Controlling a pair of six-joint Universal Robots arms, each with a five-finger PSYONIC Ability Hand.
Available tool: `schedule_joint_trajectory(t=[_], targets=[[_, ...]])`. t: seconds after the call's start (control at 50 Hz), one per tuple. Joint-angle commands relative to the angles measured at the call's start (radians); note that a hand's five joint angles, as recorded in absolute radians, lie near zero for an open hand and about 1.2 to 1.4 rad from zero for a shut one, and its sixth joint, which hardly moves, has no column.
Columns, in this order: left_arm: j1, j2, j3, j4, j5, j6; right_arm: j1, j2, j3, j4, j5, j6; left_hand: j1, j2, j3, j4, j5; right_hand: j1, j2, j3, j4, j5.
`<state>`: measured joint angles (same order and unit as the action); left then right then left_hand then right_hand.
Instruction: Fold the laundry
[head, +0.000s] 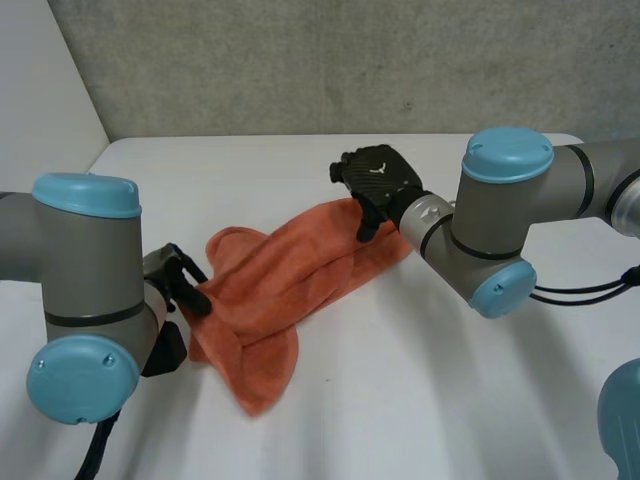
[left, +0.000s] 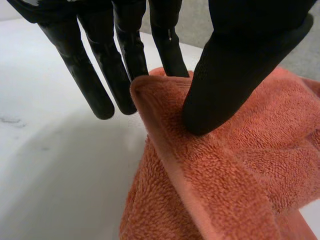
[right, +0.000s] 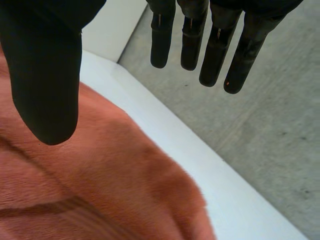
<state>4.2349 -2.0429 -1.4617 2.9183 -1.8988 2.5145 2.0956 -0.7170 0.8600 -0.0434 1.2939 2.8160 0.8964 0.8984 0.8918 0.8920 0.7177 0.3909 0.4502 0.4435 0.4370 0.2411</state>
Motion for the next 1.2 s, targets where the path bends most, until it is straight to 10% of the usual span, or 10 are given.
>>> schedule_joint_trajectory(t=[0.02,0.34,0.56,0.68,0.76,1.04,1.2], targets=[[-0.030,0.043,-0.003,-0.031,0.001,0.007,-0.005,0.051,-0.061,-0.041,-0.039,-0.004,0.500,0.498,0.504,0.504,0.504,0.014,-0.045,-0.039,-0.032,-0.011],[-0.269,0.326,-0.077,-0.016,0.000,0.529,-0.094,0.108,-0.179,0.074,-0.329,0.085,0.500,0.498,0.504,0.504,0.504,0.029,-0.031,-0.024,-0.017,0.004],[-0.326,0.414,-0.135,-0.015,-0.002,0.576,-0.101,0.166,-0.179,0.129,-0.444,0.076,0.500,0.498,0.504,0.504,0.504,0.046,-0.013,-0.006,0.000,0.022],[-0.345,0.432,-0.144,-0.018,-0.005,0.580,-0.101,0.185,-0.202,0.128,-0.438,0.066,0.500,0.498,0.504,0.504,0.504,0.228,0.169,0.176,0.182,0.204],[-0.340,0.431,-0.144,-0.019,-0.005,0.581,-0.101,0.200,-0.237,0.123,-0.400,0.030,0.500,0.498,0.504,0.504,0.504,1.004,0.944,0.951,0.958,0.979],[-0.195,0.431,-0.065,0.070,0.003,0.586,-0.144,0.026,-0.230,0.122,-0.075,0.019,0.500,0.498,0.504,0.504,0.504,1.005,0.946,0.953,0.959,0.981],[-0.173,0.417,-0.060,0.108,0.006,0.600,-0.197,-0.215,0.052,0.061,-0.096,0.059,0.500,0.498,0.504,0.504,0.504,1.005,0.946,0.953,0.959,0.981]])
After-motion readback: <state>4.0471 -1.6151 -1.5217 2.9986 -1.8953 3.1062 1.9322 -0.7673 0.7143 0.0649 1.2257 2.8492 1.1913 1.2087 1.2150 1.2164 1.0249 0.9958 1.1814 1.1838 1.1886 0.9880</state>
